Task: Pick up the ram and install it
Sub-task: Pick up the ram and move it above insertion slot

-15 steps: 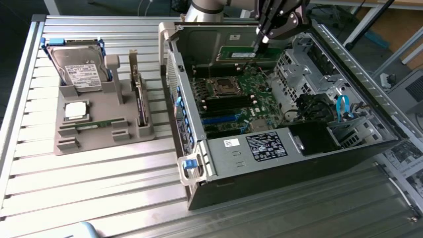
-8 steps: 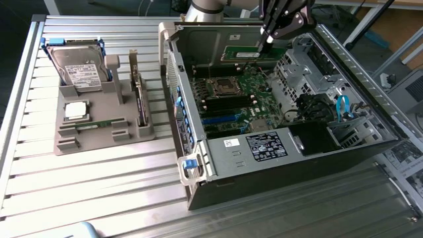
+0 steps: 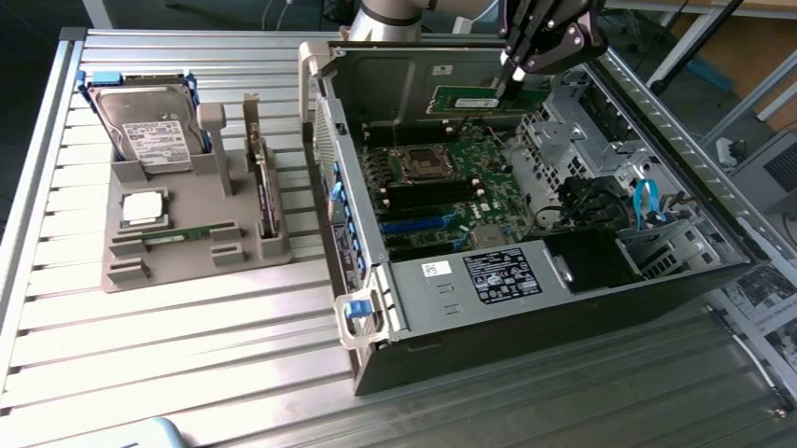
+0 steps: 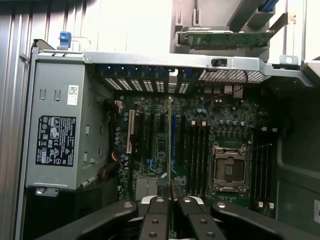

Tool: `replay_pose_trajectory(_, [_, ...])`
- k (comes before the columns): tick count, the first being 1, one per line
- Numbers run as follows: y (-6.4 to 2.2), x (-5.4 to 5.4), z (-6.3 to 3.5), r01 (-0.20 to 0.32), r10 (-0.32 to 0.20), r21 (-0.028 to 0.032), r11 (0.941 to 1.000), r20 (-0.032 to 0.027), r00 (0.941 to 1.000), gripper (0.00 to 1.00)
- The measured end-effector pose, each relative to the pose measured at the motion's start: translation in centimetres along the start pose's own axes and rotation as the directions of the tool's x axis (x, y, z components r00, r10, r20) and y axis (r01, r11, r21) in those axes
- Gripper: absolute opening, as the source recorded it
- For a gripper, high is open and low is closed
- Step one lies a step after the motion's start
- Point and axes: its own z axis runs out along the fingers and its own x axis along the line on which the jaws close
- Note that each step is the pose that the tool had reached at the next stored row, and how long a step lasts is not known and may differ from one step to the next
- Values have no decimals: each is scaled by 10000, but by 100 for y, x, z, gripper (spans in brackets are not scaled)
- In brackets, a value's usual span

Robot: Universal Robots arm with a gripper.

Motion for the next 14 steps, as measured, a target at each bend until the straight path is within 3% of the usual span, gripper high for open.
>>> replay_pose_trajectory(14, [-186, 11, -20, 2, -2, -37, 10000, 2, 10000, 13])
